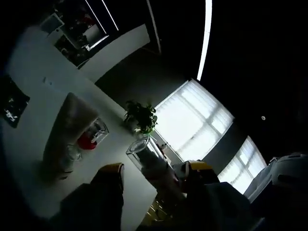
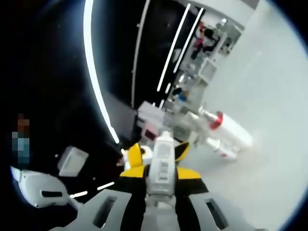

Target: Arrange the skincare products in the storage area until every visible bottle or jar stands upright without overlapping.

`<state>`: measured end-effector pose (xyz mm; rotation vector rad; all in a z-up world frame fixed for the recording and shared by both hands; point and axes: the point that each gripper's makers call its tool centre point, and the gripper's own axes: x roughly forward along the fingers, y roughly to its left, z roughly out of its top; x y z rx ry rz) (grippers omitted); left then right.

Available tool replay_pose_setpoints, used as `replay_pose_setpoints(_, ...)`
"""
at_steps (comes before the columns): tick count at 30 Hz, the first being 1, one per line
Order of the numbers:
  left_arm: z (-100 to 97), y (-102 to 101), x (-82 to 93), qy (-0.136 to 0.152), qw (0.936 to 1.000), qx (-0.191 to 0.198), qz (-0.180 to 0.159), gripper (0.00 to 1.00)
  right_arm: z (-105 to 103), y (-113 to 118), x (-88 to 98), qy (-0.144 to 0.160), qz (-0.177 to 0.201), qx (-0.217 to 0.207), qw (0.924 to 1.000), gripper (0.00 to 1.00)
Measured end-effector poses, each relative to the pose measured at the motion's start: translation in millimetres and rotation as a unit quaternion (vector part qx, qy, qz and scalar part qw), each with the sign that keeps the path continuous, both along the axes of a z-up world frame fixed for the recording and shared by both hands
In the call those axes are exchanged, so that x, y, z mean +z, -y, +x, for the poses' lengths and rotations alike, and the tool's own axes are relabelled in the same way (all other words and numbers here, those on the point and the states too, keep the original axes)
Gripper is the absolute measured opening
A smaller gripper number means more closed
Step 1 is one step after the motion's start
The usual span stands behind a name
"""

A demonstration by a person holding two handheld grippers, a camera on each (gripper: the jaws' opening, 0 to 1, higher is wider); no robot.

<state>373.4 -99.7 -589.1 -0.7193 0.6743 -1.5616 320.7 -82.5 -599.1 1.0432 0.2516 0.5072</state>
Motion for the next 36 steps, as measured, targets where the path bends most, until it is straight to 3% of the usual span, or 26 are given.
replay_pose_setpoints(8, 0.9, -1, 0.6, -0.008, 1.0, -0.001, -0.004, 0.32, 2, -5, -0.4, -0.002, 0.0, 0.006, 1.0, 0.14)
replay_pose_setpoints(12, -4.4, -1, 2.5, -0.011, 0.9999, -0.005, -0.008, 0.36, 3, -4, 1.7, 0.002, 0.001, 0.004, 1.0, 0.14)
replay_pose_setpoints(29, -17.9, 4, -0.5, -0.029, 0.9993, -0.02, -0.008, 0.32, 8, -3, 7.6, 0.011, -0.003, -0.005, 0.9999, 0.14)
replay_pose_setpoints(33, -16.0, 5, 0.6, -0.043, 0.9989, -0.015, -0.014, 0.3, 9, -3, 8.6, 0.012, -0.001, -0.006, 0.9999, 0.14)
replay_pose_setpoints(36, -18.6, 5, 2.1, -0.055, 0.9981, -0.021, -0.022, 0.23, 10, -3, 7.2, 0.01, -0.004, -0.006, 0.9999, 0.14)
